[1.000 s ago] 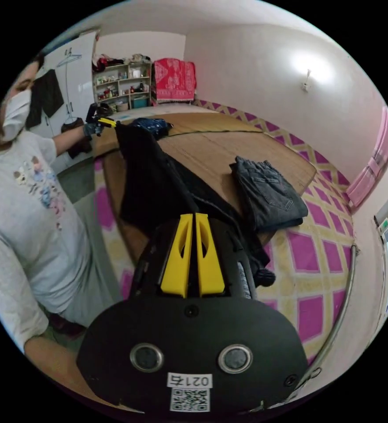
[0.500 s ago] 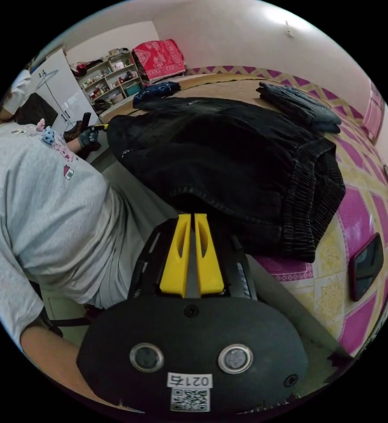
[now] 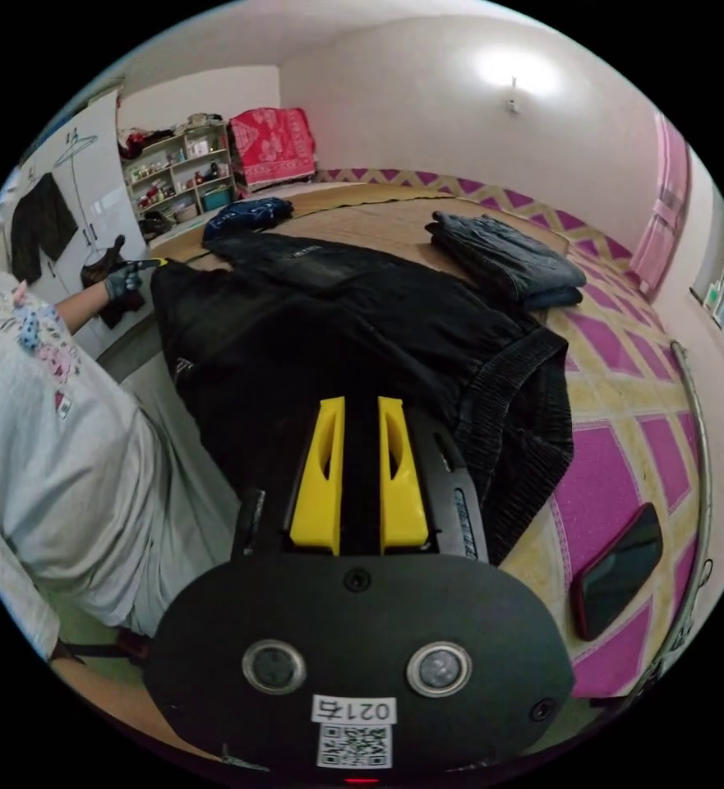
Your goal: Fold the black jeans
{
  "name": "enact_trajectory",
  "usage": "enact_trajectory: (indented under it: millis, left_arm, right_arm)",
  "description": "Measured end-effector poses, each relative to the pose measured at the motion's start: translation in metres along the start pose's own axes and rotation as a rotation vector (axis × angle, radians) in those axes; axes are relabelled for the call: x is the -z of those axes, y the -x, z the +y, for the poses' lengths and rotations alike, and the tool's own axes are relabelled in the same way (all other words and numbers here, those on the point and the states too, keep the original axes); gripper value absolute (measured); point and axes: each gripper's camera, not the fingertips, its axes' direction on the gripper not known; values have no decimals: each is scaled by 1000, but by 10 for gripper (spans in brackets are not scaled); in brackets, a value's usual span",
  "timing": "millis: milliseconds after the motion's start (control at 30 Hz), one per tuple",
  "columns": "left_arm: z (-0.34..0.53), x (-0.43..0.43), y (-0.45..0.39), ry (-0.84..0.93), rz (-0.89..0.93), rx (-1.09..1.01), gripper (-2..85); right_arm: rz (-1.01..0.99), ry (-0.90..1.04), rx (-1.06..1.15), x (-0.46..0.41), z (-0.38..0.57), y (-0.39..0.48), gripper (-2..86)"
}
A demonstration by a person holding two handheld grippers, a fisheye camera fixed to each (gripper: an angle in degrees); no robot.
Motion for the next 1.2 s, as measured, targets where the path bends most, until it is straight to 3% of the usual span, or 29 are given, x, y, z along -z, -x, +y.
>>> enact_trajectory:
  millis: [200,367,600,867,1033,1200]
  left_arm:
    - [-62,17,-13,27,19,-92,-8]
    - [-76,-39,-4,259,20,-62,-9]
    - [-50,-34,-3,165,50,-19,-6]
    - [-28,-6,-45,153,-109,-35,-8]
    - [-7,48,-72,31,-172,24,-9]
    - [18,82,-95,13,-206,25,-9]
  right_arm:
    - [10,20,-55,-19,4,-7,53]
    - [10,7,-93,-22,13,-4,48]
    - [24,7,-101,-27,19,4,40]
    - [101,45,-71,-39,18,22,40]
    - [147,102,-109,-36,7,33,67]
    - [134,-50,-249,3,18,50,85]
